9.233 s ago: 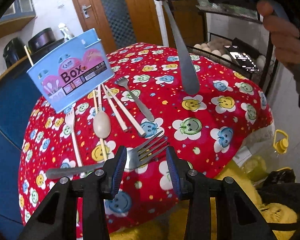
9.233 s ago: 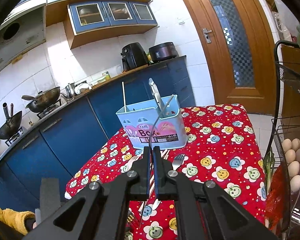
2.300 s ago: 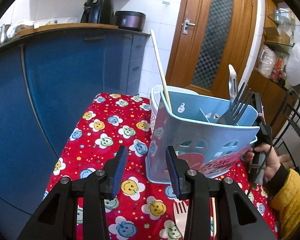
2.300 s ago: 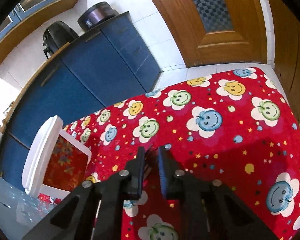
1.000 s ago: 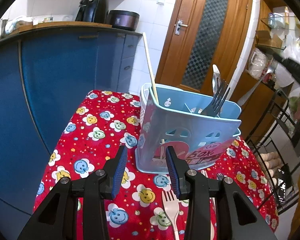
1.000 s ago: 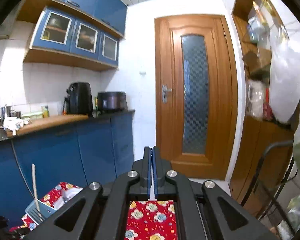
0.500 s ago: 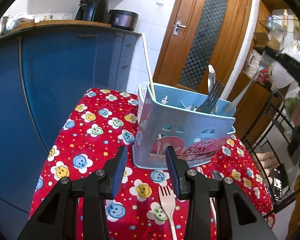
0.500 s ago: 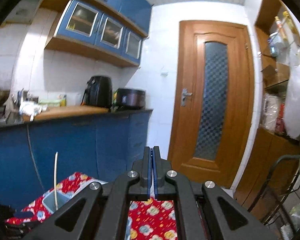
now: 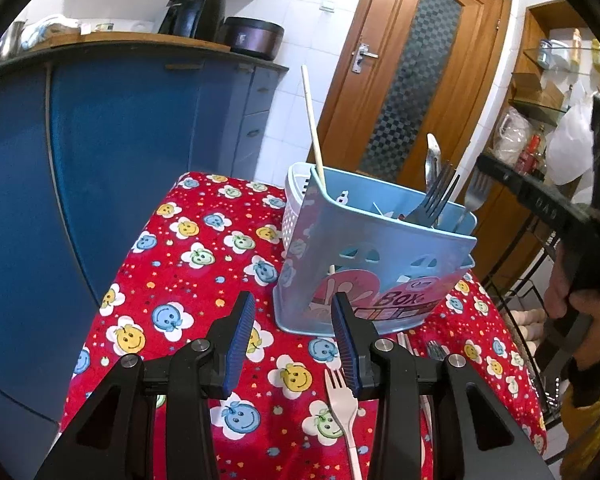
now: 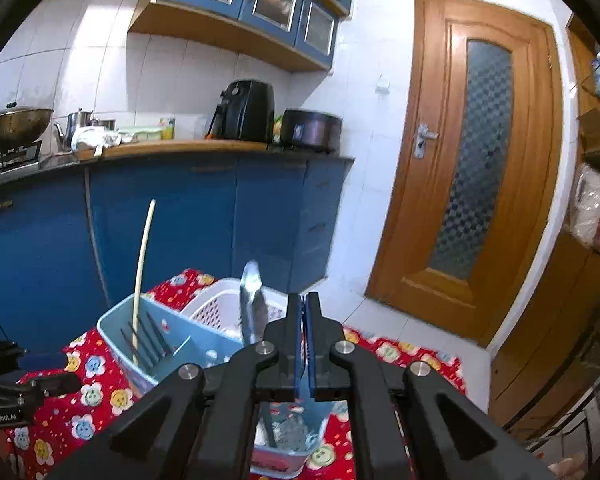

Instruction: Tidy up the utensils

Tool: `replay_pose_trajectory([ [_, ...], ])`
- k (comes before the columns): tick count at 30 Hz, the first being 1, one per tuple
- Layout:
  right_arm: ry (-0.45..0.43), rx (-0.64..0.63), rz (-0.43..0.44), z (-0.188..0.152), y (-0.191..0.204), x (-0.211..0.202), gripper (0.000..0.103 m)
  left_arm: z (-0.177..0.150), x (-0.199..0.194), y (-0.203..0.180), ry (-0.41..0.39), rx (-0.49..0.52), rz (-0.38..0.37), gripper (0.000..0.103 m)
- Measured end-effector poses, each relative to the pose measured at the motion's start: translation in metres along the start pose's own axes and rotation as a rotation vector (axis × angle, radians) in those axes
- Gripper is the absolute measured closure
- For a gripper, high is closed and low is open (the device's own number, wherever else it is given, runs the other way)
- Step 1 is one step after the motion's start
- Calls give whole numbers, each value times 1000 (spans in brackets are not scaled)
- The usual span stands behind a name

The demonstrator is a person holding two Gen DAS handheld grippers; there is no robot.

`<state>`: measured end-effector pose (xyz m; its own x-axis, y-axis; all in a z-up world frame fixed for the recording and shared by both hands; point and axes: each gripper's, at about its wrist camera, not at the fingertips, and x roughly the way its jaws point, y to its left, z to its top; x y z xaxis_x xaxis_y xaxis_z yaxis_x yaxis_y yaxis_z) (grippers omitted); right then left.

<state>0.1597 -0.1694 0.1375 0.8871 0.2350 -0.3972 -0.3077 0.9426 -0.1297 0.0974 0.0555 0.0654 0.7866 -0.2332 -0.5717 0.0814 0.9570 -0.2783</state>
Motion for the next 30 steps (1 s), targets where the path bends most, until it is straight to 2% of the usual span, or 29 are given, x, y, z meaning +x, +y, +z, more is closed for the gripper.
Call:
replay_pose_trajectory([
  [7,43,58,43,-11,-7,6,97,-1,-1,1,2,-4,-3,62],
  [8,47,71,50,-9,-8,6,89,-1,-1,2,2,-4,-3,62],
  [9,50,83,55,-8,-9,5,75,-2,-1,2,2,-5,-2,62],
  [11,38,114,70,-7,-14,1,68,-2,-2,3,3,-7,-6,62],
  [22,-11,230,103,-1,-34,-34,68,-2,-9,0,2,6,-10,62],
  [30,55,325,154,-19,-43,-50,67,-3,-17,-7,5,29,-9,62],
])
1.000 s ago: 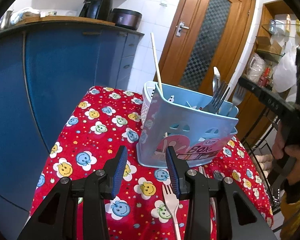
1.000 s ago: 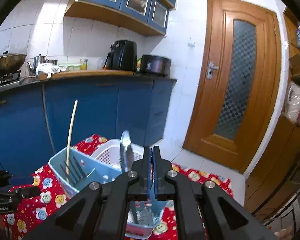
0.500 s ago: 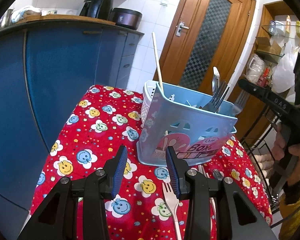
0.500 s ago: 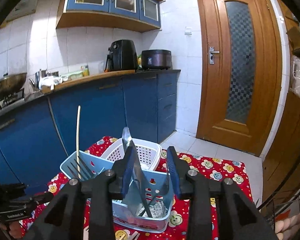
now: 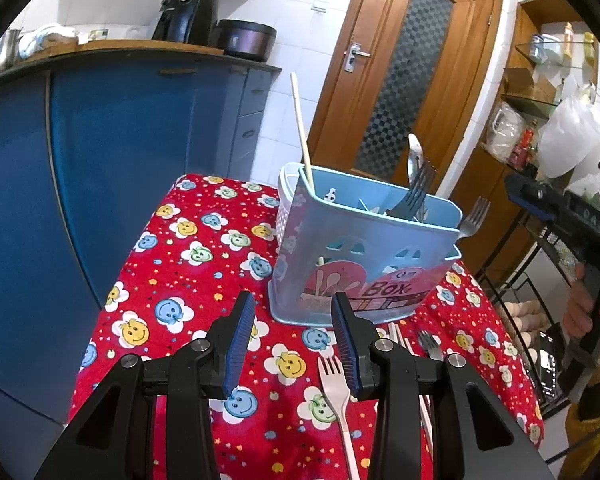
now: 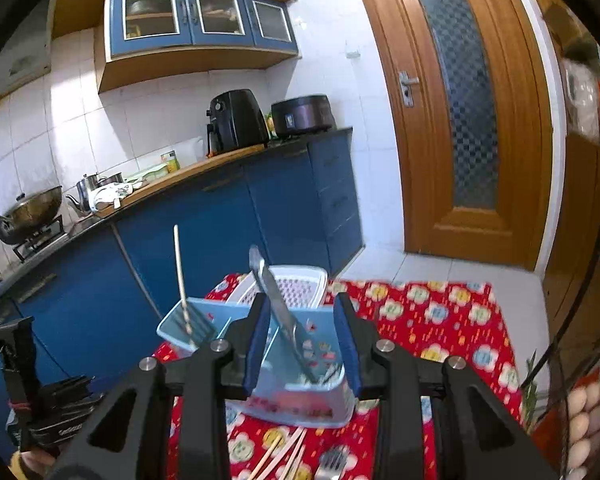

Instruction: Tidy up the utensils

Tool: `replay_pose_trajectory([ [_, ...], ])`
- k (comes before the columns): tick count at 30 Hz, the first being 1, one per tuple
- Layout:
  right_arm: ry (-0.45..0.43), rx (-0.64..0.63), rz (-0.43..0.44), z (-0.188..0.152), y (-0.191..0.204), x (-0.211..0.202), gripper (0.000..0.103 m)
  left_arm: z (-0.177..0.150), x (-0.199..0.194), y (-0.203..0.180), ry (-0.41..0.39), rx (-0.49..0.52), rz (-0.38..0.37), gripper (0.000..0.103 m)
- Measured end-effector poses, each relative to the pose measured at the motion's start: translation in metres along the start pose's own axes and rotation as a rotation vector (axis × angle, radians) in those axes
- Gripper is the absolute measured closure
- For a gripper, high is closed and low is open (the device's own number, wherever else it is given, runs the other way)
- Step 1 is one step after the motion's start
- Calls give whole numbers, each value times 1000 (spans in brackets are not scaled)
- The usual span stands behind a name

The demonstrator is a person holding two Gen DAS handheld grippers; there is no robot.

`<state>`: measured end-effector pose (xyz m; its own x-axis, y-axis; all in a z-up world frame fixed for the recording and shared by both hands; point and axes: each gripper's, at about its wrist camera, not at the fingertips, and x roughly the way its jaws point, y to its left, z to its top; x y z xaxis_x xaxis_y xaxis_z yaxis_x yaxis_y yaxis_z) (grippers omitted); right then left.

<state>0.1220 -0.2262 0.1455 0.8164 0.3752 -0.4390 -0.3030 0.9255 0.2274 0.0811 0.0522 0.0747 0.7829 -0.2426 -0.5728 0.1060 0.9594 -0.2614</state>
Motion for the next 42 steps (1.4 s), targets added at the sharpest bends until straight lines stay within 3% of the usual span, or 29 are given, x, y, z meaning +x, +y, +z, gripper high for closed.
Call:
replay_pose_trajectory([
  [13,203,141,62,-72,-20,7,67,-15,-2,-6,74,9,-14,62],
  [27,387,267,36,-128,-40,21,67,-41,35,-16,226,15,-42,62],
  [34,424,284,26,-139,-42,24,67,-53,57,-31,288,71,-34,62],
  [42,429,280,40,-145,-41,25,67,-59,78,-37,348,92,42,62],
])
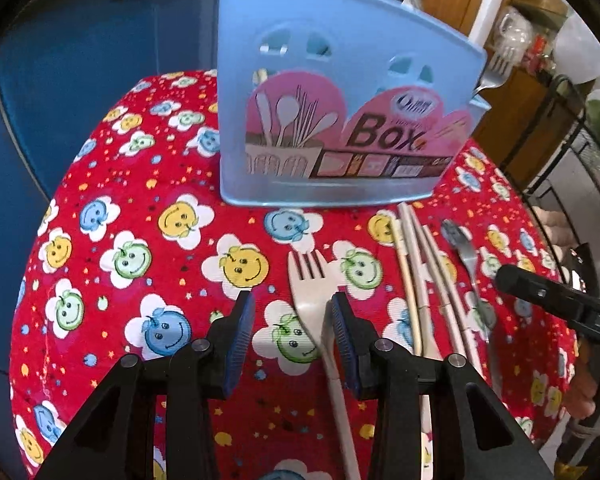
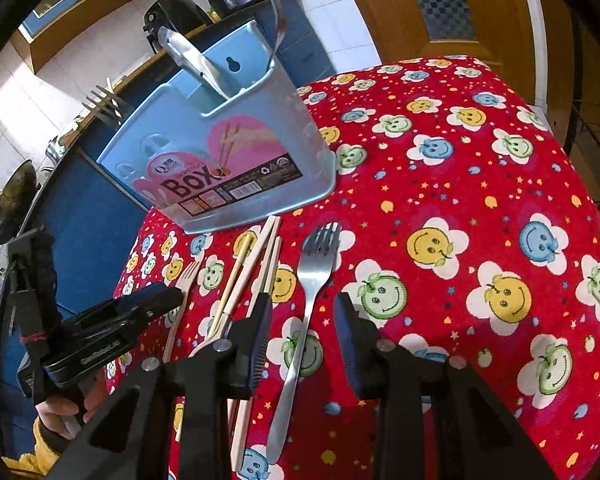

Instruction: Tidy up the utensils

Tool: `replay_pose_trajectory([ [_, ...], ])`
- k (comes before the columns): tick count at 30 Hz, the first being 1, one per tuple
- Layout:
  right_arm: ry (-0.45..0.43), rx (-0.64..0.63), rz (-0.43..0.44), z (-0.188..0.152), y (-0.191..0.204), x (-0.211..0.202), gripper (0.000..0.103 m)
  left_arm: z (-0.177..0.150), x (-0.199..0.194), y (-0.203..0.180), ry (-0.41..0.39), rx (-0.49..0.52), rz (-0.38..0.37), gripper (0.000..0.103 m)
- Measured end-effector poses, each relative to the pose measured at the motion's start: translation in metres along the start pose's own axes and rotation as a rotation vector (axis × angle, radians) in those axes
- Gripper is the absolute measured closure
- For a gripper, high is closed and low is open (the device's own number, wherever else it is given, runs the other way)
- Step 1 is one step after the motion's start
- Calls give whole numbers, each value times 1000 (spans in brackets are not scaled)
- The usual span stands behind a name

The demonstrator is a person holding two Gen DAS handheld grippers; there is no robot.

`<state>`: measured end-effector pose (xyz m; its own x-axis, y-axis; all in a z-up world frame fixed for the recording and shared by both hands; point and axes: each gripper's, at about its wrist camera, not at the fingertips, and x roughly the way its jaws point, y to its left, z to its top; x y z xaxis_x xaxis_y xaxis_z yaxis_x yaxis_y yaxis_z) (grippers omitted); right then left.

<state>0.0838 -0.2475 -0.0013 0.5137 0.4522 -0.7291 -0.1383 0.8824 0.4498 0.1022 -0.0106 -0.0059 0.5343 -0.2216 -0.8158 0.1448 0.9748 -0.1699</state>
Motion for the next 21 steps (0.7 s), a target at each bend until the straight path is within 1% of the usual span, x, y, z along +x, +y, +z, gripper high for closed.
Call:
replay_pose_trajectory([
  [2,-1,-1,2,0,-2,-1,67,0,3,0,9,-15,-17,62],
  [6,-4,1,9,-2,-5,-2,67,1,7,-6,4,-6,-11,63],
  [9,1,7,13,-3,-9,-1,67,0,8,-12,-7,13,3,76],
  [14,15,15,20,-4,-13,2,67,0,9,-19,-10,14,-41,77],
  [21,34,9,32,1,-14,7,67,-2,10,-31,-18,49,-54,77],
])
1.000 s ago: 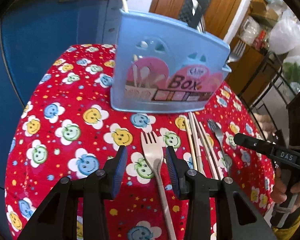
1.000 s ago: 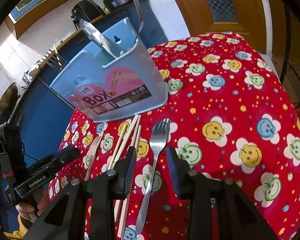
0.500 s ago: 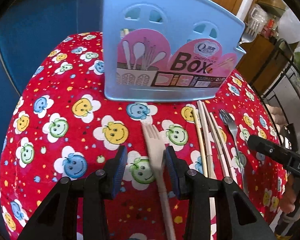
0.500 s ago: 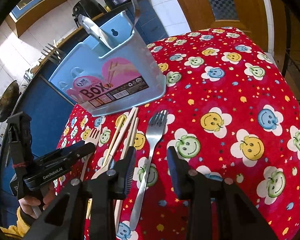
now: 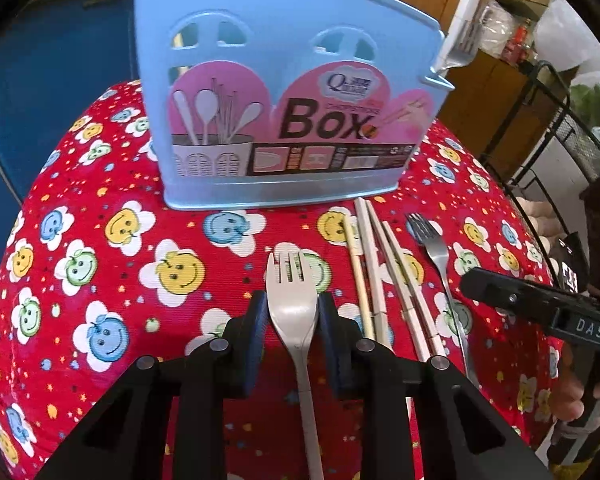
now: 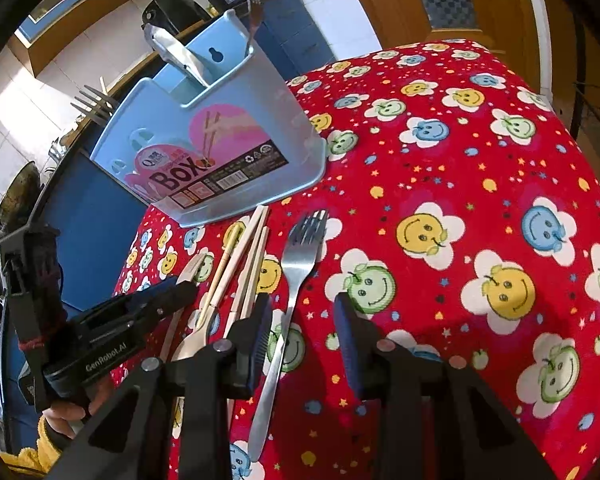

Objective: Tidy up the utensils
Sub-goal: 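Lift the white fork with the left tool while the right tool grasps the silver fork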

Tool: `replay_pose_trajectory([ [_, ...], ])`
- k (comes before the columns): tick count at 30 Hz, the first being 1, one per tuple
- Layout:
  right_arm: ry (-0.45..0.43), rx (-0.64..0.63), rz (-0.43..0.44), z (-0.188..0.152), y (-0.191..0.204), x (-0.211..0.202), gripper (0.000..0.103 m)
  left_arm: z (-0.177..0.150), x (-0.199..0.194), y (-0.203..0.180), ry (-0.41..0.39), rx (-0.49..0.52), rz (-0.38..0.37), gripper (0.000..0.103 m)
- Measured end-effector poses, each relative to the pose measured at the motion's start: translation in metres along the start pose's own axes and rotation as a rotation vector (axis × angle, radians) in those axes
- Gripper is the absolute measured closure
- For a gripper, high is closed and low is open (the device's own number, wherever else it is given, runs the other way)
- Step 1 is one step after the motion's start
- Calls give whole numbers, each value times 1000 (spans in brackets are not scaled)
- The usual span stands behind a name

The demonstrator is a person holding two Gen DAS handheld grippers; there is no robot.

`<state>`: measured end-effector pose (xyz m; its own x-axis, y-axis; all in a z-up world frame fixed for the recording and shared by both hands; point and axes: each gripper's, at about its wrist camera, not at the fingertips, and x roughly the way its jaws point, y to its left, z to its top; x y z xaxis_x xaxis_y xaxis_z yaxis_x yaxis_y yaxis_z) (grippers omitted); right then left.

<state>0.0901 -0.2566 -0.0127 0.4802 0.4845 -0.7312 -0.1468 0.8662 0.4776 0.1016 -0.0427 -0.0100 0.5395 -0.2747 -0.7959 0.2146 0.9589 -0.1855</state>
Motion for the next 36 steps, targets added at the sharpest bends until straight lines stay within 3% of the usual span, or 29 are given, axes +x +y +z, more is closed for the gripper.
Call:
replay_pose_trajectory([
  [5,18,-6,25,6,1,7,66,2,1,1,-2,-12,-24,77],
  [12,45,15,91,18,-3,18,66,5,-2,5,1,-58,-131,77],
  [19,46,63,151,27,-9,27,68,4,-1,7,8,-66,-127,77],
  [20,44,63,152,28,-9,29,70,5,-1,7,8,-65,-127,77],
  [24,49,56,138,28,-8,36,94,5,-1,7,6,-69,-149,77],
  [30,27,3,104,23,-2,36,98,6,-7,10,1,-108,-263,80],
  [34,9,-41,63,16,8,32,99,4,-3,6,12,-90,-206,96],
  [36,3,-58,44,16,12,32,99,3,0,5,14,-84,-168,96],
])
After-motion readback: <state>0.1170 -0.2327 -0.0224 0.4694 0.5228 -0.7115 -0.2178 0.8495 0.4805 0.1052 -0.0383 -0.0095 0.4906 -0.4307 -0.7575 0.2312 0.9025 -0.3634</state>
